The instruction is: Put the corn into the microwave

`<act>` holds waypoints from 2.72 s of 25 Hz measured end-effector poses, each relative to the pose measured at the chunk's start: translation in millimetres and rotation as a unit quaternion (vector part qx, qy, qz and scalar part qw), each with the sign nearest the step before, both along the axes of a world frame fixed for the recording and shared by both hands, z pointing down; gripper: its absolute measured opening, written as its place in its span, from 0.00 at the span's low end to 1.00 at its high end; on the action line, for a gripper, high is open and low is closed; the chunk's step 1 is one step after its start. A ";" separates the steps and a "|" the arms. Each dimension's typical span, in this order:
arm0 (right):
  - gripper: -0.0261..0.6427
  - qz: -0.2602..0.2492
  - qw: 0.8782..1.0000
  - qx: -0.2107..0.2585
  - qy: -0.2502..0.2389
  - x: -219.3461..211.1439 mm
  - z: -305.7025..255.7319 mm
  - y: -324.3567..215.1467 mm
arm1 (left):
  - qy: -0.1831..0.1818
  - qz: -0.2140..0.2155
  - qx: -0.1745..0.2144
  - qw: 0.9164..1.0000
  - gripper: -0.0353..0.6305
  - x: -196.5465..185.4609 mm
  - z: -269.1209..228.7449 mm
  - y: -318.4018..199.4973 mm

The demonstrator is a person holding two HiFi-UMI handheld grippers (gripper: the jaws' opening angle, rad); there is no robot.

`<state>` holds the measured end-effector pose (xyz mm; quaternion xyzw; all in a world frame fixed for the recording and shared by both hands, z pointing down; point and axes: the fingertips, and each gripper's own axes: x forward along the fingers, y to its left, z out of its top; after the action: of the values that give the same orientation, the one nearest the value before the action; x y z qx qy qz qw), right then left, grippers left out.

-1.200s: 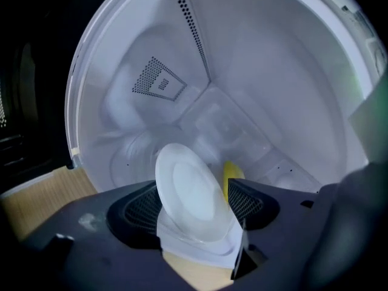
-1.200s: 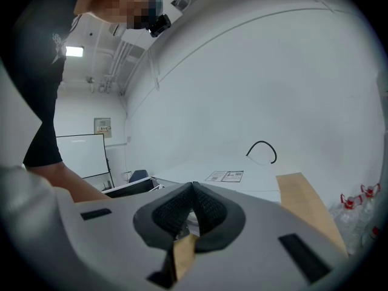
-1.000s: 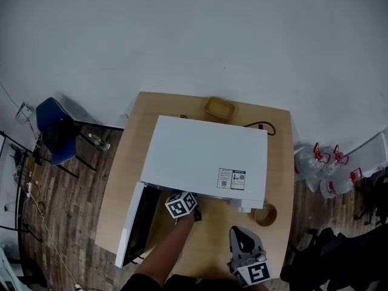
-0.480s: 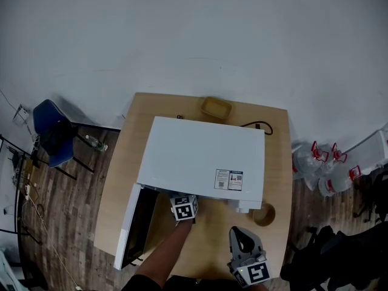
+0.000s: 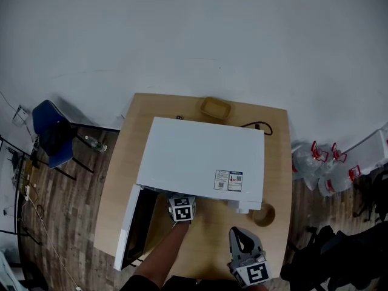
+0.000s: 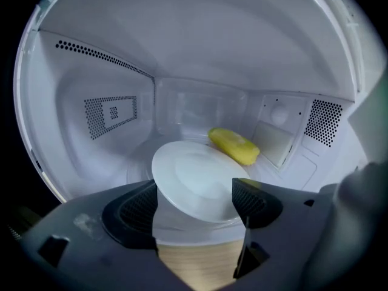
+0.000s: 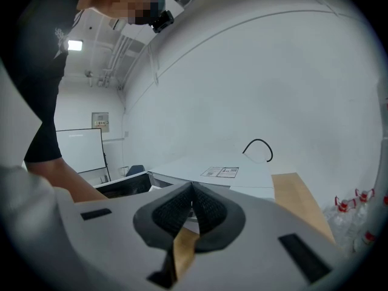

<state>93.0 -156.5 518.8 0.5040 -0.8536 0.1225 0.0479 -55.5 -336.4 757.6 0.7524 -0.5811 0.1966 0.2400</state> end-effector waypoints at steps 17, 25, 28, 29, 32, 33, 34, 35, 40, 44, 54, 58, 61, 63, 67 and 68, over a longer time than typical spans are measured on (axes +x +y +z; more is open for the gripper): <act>0.13 -0.018 1.000 0.004 0.025 -12.2 -1.3 5.8 | 0.001 0.039 0.020 0.999 0.59 6.8 1.2 -14.2; 0.13 -0.011 0.999 -0.014 0.037 -9.0 7.6 5.0 | 0.054 -0.009 0.008 0.998 0.59 -2.0 -0.9 -11.9; 0.13 -0.016 0.999 -0.013 0.030 -13.9 3.8 4.4 | 0.110 -0.037 -0.006 0.993 0.59 -5.7 -7.8 -11.6; 0.13 -0.018 0.999 -0.010 0.025 -16.3 2.3 4.1 | 0.123 -0.044 -0.008 0.991 0.59 -6.3 -9.8 -11.5; 0.13 -0.020 1.000 0.006 0.012 -20.3 1.3 4.4 | 0.152 -0.058 -0.001 0.987 0.59 -8.1 -14.5 -9.1; 0.13 -0.020 1.000 0.008 0.009 -21.0 1.0 4.1 | 0.163 -0.066 0.002 0.985 0.59 -9.9 -15.5 -8.0; 0.13 -0.020 1.000 0.008 0.009 -21.4 0.8 3.8 | 0.172 -0.074 0.004 0.982 0.59 -11.7 -16.4 -7.0; 0.13 -0.020 1.000 0.004 0.010 -21.7 1.2 3.7 | 0.178 -0.079 0.007 0.981 0.59 -13.3 -17.2 -5.7; 0.13 -0.023 0.999 -0.019 0.029 -20.2 6.7 4.4 | 0.168 -0.088 0.013 0.982 0.59 -21.4 -19.3 8.3; 0.13 -0.008 1.000 -0.015 0.024 -15.8 8.6 4.3 | 0.165 -0.085 0.011 0.983 0.59 -23.0 -25.1 26.9; 0.13 0.013 1.000 -0.007 0.024 -21.8 -0.4 31.4 | 0.165 -0.052 0.034 0.984 0.59 -22.2 -68.1 88.7; 0.13 0.027 0.999 0.001 0.024 -26.1 -7.0 52.0 | 0.151 -0.034 0.062 0.986 0.59 -21.6 -94.2 120.7; 0.13 0.040 0.999 0.015 0.024 -29.1 -17.7 69.5 | 0.148 -0.018 0.080 0.986 0.58 -22.3 -117.7 151.0; 0.13 0.048 0.998 0.023 0.027 -30.2 -24.2 83.7 | 0.149 -0.001 0.091 0.985 0.58 -20.4 -136.4 174.8; 0.13 0.066 0.997 0.032 0.023 -34.4 -30.7 117.9 | 0.167 0.025 0.125 0.978 0.58 -20.9 -177.9 228.3; 0.13 0.070 0.997 0.034 0.022 -36.3 -31.8 126.6 | 0.173 0.030 0.135 0.975 0.58 -21.5 -188.6 241.5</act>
<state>56.8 -30.0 487.0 0.5661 -0.8189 0.0852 0.0407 -77.0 -94.9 569.0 0.8175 -0.5290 -0.0100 0.2274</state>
